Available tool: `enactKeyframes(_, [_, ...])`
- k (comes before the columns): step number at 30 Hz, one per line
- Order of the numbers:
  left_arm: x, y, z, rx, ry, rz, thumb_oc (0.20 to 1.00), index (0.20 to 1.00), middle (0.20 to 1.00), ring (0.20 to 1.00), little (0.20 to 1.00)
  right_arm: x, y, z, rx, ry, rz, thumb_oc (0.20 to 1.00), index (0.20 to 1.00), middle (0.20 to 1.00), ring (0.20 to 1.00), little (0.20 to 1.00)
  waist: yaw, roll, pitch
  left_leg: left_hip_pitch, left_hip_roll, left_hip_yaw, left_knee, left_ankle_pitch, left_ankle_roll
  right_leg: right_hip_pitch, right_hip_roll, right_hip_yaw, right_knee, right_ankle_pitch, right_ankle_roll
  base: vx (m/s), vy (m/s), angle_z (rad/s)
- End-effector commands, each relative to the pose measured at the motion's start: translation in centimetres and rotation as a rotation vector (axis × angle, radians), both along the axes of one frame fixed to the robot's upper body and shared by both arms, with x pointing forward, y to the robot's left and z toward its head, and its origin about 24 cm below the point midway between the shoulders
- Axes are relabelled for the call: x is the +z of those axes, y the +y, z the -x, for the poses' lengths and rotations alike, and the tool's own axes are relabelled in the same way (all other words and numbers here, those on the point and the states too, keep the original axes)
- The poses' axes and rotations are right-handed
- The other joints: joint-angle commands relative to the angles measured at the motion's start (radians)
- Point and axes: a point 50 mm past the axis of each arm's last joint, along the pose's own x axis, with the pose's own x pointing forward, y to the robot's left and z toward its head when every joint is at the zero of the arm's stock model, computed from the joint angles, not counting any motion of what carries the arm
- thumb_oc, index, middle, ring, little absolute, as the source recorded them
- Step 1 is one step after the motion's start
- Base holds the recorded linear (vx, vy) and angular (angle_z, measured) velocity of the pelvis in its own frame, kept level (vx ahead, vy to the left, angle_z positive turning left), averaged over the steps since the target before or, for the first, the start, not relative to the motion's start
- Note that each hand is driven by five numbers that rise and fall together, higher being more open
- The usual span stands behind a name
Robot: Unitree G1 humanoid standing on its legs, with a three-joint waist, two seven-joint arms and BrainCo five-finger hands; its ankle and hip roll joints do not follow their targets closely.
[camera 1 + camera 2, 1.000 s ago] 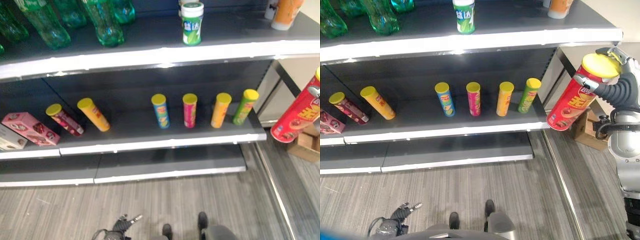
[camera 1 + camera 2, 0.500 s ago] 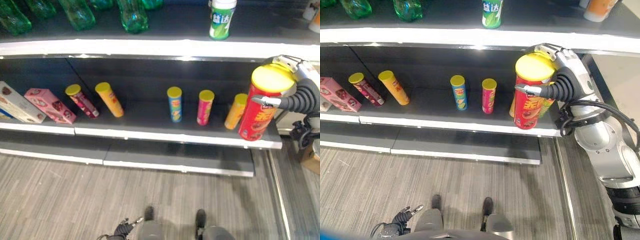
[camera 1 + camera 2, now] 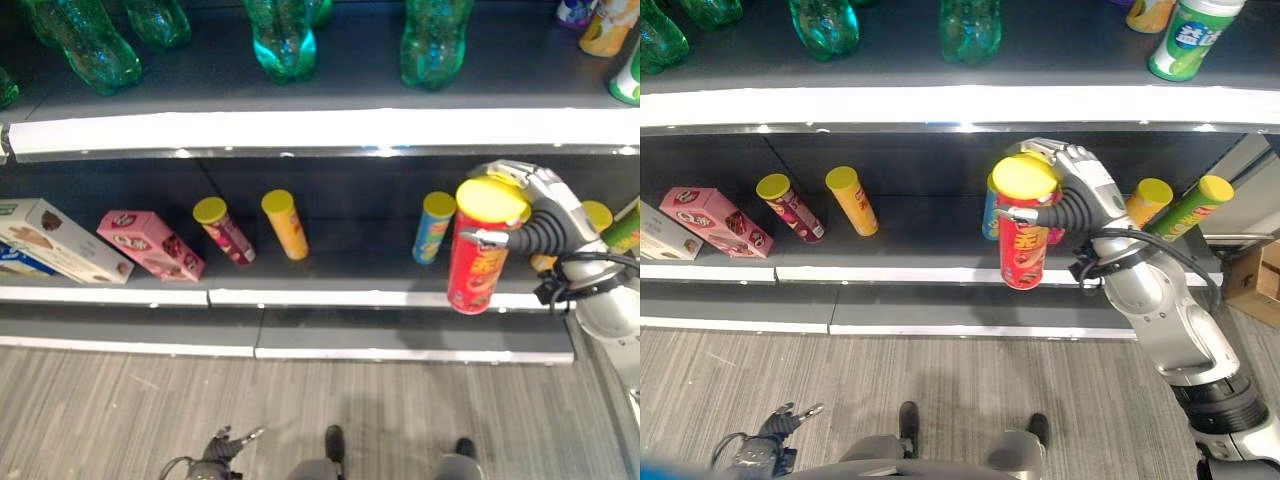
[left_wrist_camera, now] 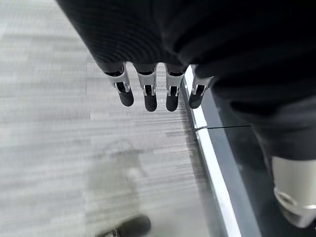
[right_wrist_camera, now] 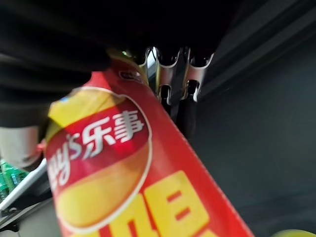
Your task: Put the goods on the table back onto the shelves and tidy them up.
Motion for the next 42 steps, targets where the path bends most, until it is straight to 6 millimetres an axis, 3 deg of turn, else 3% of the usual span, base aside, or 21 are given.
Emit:
enactKeyframes(1, [-0.1, 0.1, 0.9, -0.016, 0.018, -0.017, 1.000, 1.000, 1.000, 1.000, 1.000, 2.6, 0.2, -0.1, 0.000, -0.118, 0.048, 0.200, 0.200, 0.200, 0.200, 0.200, -0.012, 0.024, -0.014, 0.015, 0.099, -0.002, -0.007, -0.062, -0.061, -0.029, 0.072, 0.041, 0.060, -0.192, 0.032, 0.07, 0.120, 0.09])
enactKeyframes(5, [0.3, -0.2, -0.8, -0.028, -0.040, -0.012, 1.000, 1.000, 1.000, 1.000, 1.000, 2.2, 1.2, -0.4, 0.028, -0.111, 0.074, 0.200, 0.200, 0.200, 0.200, 0.200, -0.017, 0.008, 0.000, 0.000, 0.080, -0.019, 0.003, -0.066, -0.065, -0.015, 0.141, 0.070, -0.106, -0.201, 0.039, 0.05, -0.003, 0.13])
enactKeyframes(8, [0.3, -0.8, -1.2, -0.012, -0.055, -0.001, 1.000, 1.000, 1.000, 1.000, 1.000, 1.4, 1.8, -0.6, 0.026, -0.097, 0.082, 0.200, 0.200, 0.200, 0.200, 0.200, -0.008, -0.009, -0.009, 0.000, 0.081, -0.031, 0.014, -0.067, -0.071, 0.015, 0.148, 0.084, -0.137, -0.184, 0.048, 0.09, -0.077, 0.49])
enactKeyframes(13, [-0.4, -2.7, -1.1, -0.025, -0.036, 0.021, 1.000, 1.000, 1.000, 1.000, 1.000, -1.7, 4.8, -2.1, 0.061, -0.025, 0.165, 0.200, 0.200, 0.200, 0.200, 0.200, 0.026, -0.021, -0.020, -0.022, 0.099, -0.062, 0.017, -0.060, -0.086, 0.069, 0.152, 0.020, -0.195, -0.187, 0.048, 0.07, -0.073, 0.17])
enactKeyframes(19, [-0.5, -3.3, -1.5, -0.049, -0.036, 0.016, 1.000, 1.000, 1.000, 1.000, 1.000, -1.8, 6.9, -3.5, 0.066, -0.062, 0.171, 0.200, 0.200, 0.200, 0.200, 0.200, 0.055, -0.021, 0.003, -0.048, 0.100, -0.078, 0.013, -0.047, -0.088, 0.059, 0.144, -0.003, -0.192, -0.183, 0.051, -0.01, -0.015, 0.22])
enactKeyframes(24, [-0.2, -4.2, -2.7, -0.065, -0.092, 0.027, 1.000, 1.000, 1.000, 1.000, 1.000, -0.2, 8.5, -5.1, 0.022, -0.186, 0.104, 0.200, 0.200, 0.200, 0.200, 0.200, 0.107, 0.000, 0.043, -0.110, 0.095, -0.110, 0.015, -0.024, -0.092, 0.029, 0.134, -0.035, -0.194, -0.174, 0.051, -0.05, -0.012, 0.24])
enactKeyframes(38, [0.0, -5.7, -3.7, -0.093, -0.134, 0.033, 1.000, 1.000, 1.000, 1.000, 1.000, 2.0, 3.5, -6.6, -0.319, -0.435, -0.038, 0.200, 0.200, 0.200, 0.200, 0.200, 0.160, 0.067, 0.069, -0.195, 0.056, -0.184, 0.000, 0.009, -0.089, 0.006, 0.090, -0.124, -0.181, -0.158, 0.069, -0.02, 0.013, 0.23])
enactKeyframes(42, [0.6, -6.5, -4.8, -0.144, -0.189, 0.049, 1.000, 1.000, 1.000, 1.000, 1.000, 3.1, 0.8, -6.3, -0.439, -0.528, -0.123, 0.200, 0.200, 0.200, 0.200, 0.200, 0.161, 0.110, 0.099, -0.229, 0.034, -0.201, -0.001, 0.021, -0.086, -0.024, 0.068, -0.141, -0.167, -0.149, 0.075, -0.05, 0.053, 0.15])
